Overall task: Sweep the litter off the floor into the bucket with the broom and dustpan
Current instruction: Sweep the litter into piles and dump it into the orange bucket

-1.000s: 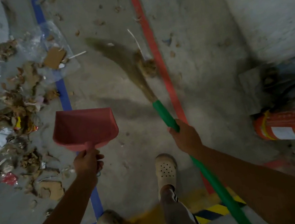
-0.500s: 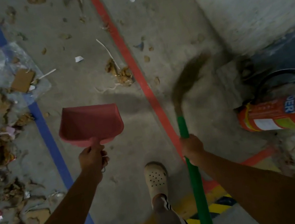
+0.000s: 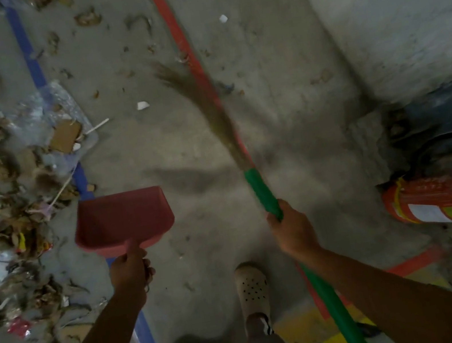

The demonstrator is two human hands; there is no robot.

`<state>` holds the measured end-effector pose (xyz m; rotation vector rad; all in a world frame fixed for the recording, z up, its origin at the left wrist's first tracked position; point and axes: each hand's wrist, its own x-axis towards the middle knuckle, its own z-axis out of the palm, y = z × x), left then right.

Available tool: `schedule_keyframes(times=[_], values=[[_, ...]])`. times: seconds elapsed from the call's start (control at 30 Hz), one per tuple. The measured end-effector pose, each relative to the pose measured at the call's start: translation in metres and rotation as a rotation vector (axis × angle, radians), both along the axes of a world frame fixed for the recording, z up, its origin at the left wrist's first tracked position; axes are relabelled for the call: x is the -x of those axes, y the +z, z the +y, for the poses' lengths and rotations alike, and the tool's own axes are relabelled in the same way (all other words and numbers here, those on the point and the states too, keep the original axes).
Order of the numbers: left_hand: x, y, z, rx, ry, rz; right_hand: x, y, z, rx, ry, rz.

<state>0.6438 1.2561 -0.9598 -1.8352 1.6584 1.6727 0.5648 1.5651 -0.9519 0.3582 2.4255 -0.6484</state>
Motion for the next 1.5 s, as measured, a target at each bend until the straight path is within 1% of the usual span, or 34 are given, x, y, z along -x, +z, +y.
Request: schedule_keyframes(times=[0.1, 0.23, 0.3, 0.33, 0.37, 0.5, 0.57, 0.63, 0.7, 0.77, 0.87, 0.97, 1.07, 1.17, 1.27, 1.33, 1.4, 1.47, 1.5], values=[[0.012, 0.0, -0.005, -0.021, -0.014, 0.012, 0.024, -0.018, 0.02, -0.006, -0.238, 0.006], [0.029, -0.012, -0.012, -0.104, -0.081, -0.027, 0.069, -0.054, 0.039, 0.044, -0.647, -0.123], [0.039, -0.022, -0.018, -0.122, -0.086, -0.041, 0.092, -0.068, 0.035, 0.081, -0.761, -0.191], [0.046, -0.027, -0.024, -0.126, -0.089, -0.042, 0.102, -0.073, 0.029, 0.077, -0.745, -0.216], [0.052, -0.032, -0.031, -0.126, -0.095, -0.046, 0.11, -0.077, 0.02, 0.065, -0.679, -0.23], [0.067, -0.043, -0.054, -0.143, -0.081, -0.073, 0.121, -0.072, -0.037, -0.068, -0.167, -0.21], [0.07, -0.04, -0.065, -0.151, -0.063, -0.084, 0.121, -0.061, -0.065, -0.074, 0.044, -0.204], [0.072, -0.032, -0.076, -0.142, -0.042, -0.092, 0.128, -0.047, -0.091, -0.031, 0.249, -0.219], [0.076, -0.023, -0.085, -0.131, -0.026, -0.076, 0.139, -0.031, -0.11, 0.033, 0.336, -0.22], [0.087, -0.012, -0.09, -0.128, -0.022, -0.058, 0.151, -0.017, -0.118, 0.035, 0.329, -0.17], [0.115, -0.003, -0.09, -0.142, -0.103, -0.064, 0.174, -0.005, -0.107, 0.003, 0.17, -0.12], [0.151, -0.002, -0.072, -0.162, -0.208, -0.063, 0.197, -0.011, -0.07, 0.016, -0.108, -0.113], [0.187, -0.01, -0.035, -0.193, -0.231, -0.011, 0.212, -0.023, -0.005, 0.042, -0.376, -0.088], [0.221, -0.014, 0.009, -0.232, -0.255, 0.027, 0.222, -0.035, 0.07, 0.094, -0.632, -0.117], [0.246, -0.017, 0.058, -0.242, -0.264, 0.045, 0.232, -0.047, 0.143, -0.014, -0.763, -0.144], [0.257, -0.023, 0.088, -0.256, -0.246, 0.032, 0.243, -0.05, 0.176, -0.005, -0.886, -0.212], [0.263, -0.029, 0.113, -0.264, -0.233, 0.019, 0.252, -0.056, 0.193, 0.032, -0.921, -0.281], [0.266, -0.032, 0.133, -0.255, -0.223, 0.002, 0.257, -0.057, 0.189, 0.045, -0.821, -0.371], [0.266, -0.033, 0.139, -0.245, -0.218, -0.015, 0.257, -0.052, 0.181, 0.023, -0.714, -0.401]])
